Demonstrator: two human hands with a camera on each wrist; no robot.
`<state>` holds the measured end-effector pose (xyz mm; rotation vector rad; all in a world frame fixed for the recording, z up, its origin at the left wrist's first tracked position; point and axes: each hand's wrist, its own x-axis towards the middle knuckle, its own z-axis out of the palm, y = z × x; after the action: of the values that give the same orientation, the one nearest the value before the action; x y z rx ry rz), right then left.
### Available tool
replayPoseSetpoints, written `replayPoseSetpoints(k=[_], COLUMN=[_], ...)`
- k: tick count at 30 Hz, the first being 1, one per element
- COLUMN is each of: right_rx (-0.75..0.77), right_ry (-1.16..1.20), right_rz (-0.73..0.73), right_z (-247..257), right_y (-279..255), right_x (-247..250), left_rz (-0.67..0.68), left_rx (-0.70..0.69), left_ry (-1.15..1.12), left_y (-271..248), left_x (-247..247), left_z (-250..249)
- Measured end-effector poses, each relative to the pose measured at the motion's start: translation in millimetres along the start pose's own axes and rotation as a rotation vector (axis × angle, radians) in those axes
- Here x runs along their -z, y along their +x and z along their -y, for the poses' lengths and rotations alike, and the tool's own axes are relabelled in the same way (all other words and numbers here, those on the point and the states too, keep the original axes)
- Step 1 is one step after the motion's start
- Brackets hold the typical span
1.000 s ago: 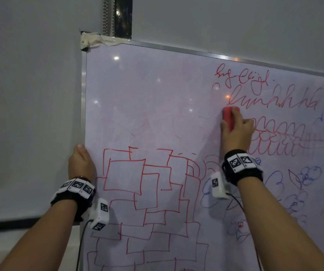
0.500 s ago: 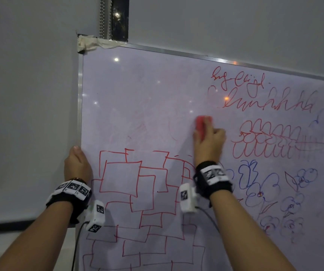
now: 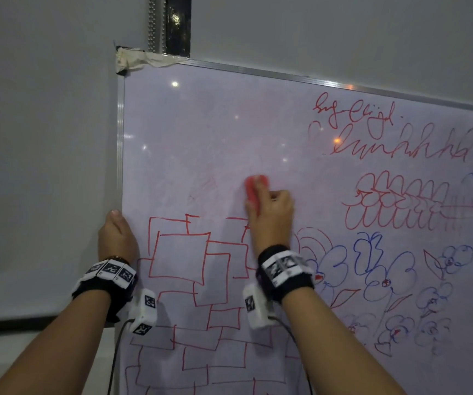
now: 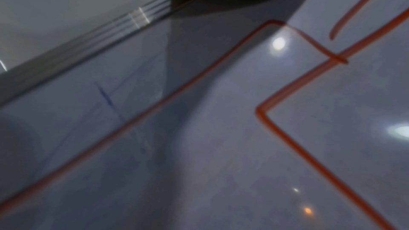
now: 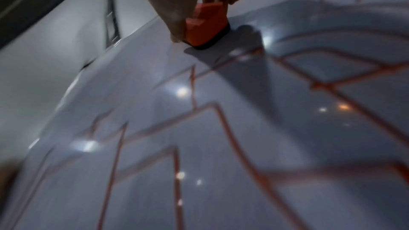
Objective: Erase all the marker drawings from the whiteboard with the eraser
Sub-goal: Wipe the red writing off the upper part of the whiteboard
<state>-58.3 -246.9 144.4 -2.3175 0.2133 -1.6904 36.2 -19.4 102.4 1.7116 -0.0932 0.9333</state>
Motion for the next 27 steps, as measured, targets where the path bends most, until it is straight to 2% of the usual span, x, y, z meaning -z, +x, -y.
replayPoseSetpoints(k=[3, 5, 6, 7, 10, 13, 14, 15, 17, 19, 20, 22, 25, 27], right_rx=[0.289, 0.445, 0.444, 0.38, 0.104, -0.052, -0.027, 0.062, 0.317, 0.533, 0.582, 0.539, 0.358, 0.308], right_ry=[-0.018, -0.071, -0.093, -0.092, -0.067, -0.051, -0.037, -0.028, -0.025, -0.065, -0.078, -0.079, -0.07, -0.055], right_rz=[0.105, 0.096, 0.072, 0.04, -0.028, -0.031, -0.023, -0.014, 0.073, 0.132, 0.138, 0.109, 0.078, 0.056], right_z=[8, -3, -7, -8, -1, 20, 28, 35, 41, 33, 31, 32, 40, 45], right_y=[-23, -5, 10, 30, 87, 82, 65, 43, -1, -12, -3, 24, 67, 64], right_x=[-8, 0, 6, 11, 23, 16, 8, 0, -13, -18, -15, -4, 6, -1], left_rz=[0.01, 0.008, 0.006, 0.006, 0.01, 0.015, 0.012, 0.011, 0.019, 0.031, 0.033, 0.037, 0.047, 0.061], left_rx=[0.01, 0.011, 0.009, 0.011, 0.022, 0.027, 0.02, 0.012, 0.004, 0.013, 0.022, 0.03, 0.018, 0.02], left_ry=[-0.007, -0.014, -0.015, -0.017, -0.028, -0.031, -0.031, -0.032, -0.028, -0.025, -0.023, -0.016, -0.016, -0.024], left_y=[-1, 0, 0, 1, 1, 2, 2, 2, 2, 2, 2, 3, 3, 4], left_x=[-1, -2, -2, -2, -4, -3, -3, -2, -2, -2, -2, -2, -2, -1], left_z=[0, 1, 2, 2, 3, 3, 4, 3, 2, 2, 2, 3, 3, 5])
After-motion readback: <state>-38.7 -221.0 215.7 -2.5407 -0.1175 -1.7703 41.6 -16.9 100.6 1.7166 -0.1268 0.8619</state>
